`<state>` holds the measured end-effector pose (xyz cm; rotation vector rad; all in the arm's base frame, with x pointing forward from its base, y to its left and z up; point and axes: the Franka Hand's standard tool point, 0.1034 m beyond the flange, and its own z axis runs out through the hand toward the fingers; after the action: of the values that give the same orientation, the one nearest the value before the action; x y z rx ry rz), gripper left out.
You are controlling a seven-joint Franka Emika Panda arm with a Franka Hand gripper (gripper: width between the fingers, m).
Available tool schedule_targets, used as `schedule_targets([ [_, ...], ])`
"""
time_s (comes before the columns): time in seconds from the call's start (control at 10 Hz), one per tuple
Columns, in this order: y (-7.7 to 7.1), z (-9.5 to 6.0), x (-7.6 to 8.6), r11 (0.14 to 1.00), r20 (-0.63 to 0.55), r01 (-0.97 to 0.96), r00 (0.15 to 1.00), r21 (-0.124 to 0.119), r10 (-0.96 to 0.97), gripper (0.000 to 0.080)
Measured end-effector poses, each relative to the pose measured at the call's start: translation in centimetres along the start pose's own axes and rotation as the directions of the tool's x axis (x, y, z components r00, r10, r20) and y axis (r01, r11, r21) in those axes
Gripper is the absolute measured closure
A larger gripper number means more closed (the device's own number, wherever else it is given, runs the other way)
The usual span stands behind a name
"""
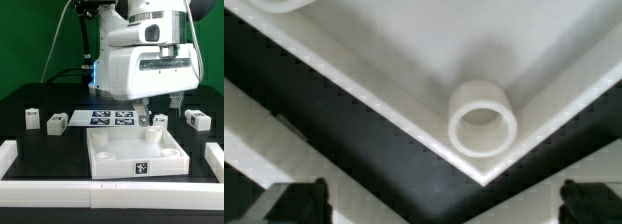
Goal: Assemble one leg
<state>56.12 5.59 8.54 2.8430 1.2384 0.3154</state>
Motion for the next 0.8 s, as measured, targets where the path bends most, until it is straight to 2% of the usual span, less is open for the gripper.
schedule_targets([
  [0.8,-0.06,0.00,-0.04,1.000,0.001,0.013,1.000,-0.001,-0.013,0.0150],
])
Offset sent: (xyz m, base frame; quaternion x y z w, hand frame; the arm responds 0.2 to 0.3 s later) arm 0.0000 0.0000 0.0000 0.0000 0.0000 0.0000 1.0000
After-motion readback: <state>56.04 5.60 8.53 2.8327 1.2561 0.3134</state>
